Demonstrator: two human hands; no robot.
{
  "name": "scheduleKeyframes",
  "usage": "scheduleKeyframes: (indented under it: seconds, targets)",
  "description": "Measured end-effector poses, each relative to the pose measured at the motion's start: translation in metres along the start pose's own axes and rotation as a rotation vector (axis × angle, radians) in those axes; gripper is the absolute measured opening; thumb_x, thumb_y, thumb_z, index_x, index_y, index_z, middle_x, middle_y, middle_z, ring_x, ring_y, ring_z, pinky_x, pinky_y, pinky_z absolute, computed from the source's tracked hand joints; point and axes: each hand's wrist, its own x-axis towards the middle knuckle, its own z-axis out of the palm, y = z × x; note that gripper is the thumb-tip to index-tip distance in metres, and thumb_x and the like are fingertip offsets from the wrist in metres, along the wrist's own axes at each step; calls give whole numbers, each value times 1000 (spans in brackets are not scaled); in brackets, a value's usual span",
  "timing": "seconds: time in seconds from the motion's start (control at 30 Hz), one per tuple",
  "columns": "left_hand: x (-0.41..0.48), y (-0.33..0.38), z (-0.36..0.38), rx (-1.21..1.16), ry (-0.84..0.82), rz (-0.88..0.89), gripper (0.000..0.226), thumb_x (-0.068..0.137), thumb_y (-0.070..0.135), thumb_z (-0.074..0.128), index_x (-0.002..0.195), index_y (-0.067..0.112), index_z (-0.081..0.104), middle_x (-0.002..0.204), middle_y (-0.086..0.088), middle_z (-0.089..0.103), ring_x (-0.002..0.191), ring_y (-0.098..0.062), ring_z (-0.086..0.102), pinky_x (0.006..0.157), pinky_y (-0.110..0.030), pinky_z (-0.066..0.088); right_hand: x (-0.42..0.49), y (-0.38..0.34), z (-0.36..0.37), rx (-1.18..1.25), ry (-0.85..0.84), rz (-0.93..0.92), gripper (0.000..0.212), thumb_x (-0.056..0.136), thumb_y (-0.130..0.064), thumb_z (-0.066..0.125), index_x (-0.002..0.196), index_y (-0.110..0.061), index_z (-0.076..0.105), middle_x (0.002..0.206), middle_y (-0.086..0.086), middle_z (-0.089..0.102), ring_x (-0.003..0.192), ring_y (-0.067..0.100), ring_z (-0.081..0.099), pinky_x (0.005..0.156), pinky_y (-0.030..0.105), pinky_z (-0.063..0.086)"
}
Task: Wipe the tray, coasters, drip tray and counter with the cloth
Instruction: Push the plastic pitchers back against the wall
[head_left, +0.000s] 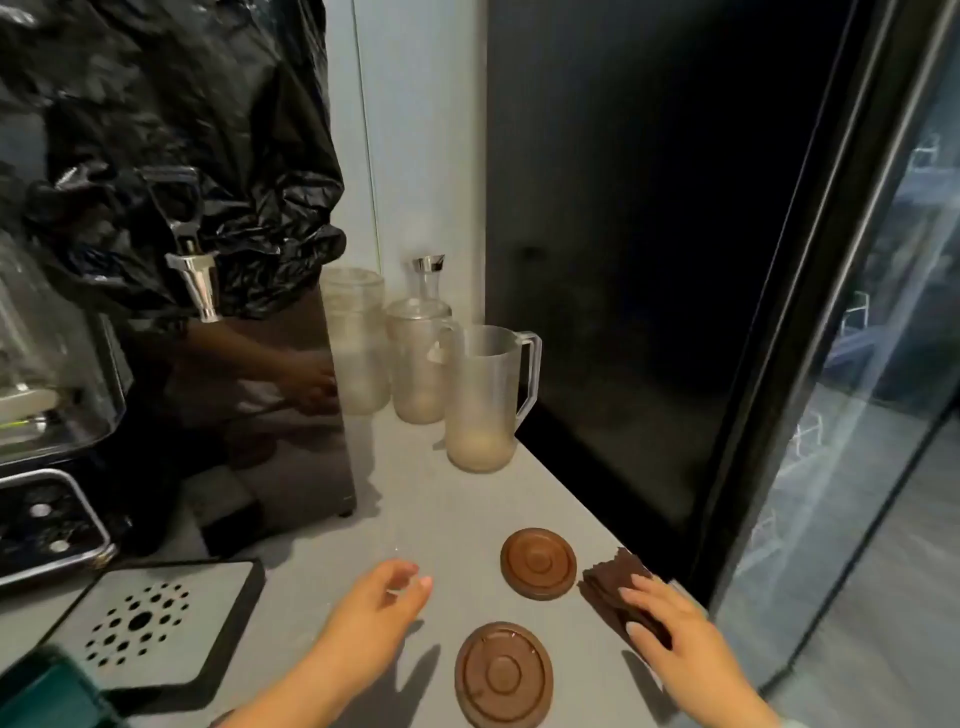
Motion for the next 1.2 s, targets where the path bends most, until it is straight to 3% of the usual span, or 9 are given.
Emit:
scheduleKeyframes:
  seconds: [0.17,0.23,0.3,0.4,0.5,0.57,0.63,0.7,1.2]
  targets:
    - [21,-12,30,183,-17,-35,24,85,35,68,107,28,58,116,-1,61,101,-13,57,91,-24,44,28,19,8,-350,-256,-146,59,92,-54,39,146,-38,21,149,-21,-10,140,4,-15,115,31,-3]
    - [28,-7,45,258,-25,-37,37,82,42,68,115,30,57,121,5,57,111,-11,53,99,-23,40,44,23,13,-501,-253,-259,60,92,-58,29,147,-36,18,152,-12,-9,144,10,-6,116,29,5]
    - [36,1,65,373,-66,-21,54,78,53,66,126,36,50,125,13,49,123,-9,43,106,-22,33,62,18,12,-623,-209,-316,59,91,-59,25,145,-35,29,157,-3,10,144,10,16,113,25,21]
    - [52,21,97,478,-145,14,76,69,59,65,137,39,38,135,16,39,133,-8,30,112,-27,27,72,13,23,-568,-317,-259,63,93,-58,19,149,-35,0,159,-2,-11,146,13,-7,116,29,3]
    - [76,34,118,563,-214,36,100,63,58,70,148,35,21,152,10,21,143,-12,14,115,-32,16,80,15,24,-452,-315,-361,59,94,-48,0,145,-27,-18,156,-6,-24,143,8,-18,113,24,-9]
    - [89,39,125,607,-248,23,110,63,57,73,151,34,10,156,8,13,146,-13,6,115,-34,10,91,12,23,-531,-349,-379,58,95,-44,0,146,-24,-18,156,-4,-25,143,9,-20,113,24,-10]
    - [101,38,131,613,-271,13,113,63,56,74,151,35,7,158,8,12,146,-12,5,115,-35,9,121,20,35,-561,-257,-396,60,96,-39,17,148,-28,-11,157,-3,-20,144,12,-15,116,31,-4]
    - [107,35,134,622,-272,22,114,60,58,73,151,36,8,156,9,19,145,-12,11,115,-35,10,138,18,37,-564,-493,-205,63,95,-34,27,149,-31,-6,158,-4,-17,145,12,-13,117,34,0]
    - [81,6,92,774,-113,-48,109,59,65,65,150,34,13,152,8,29,139,-16,26,111,-34,20,196,-19,82,-317,-512,-337,52,99,-31,21,150,-26,9,159,-3,-7,144,11,-12,115,32,-7]
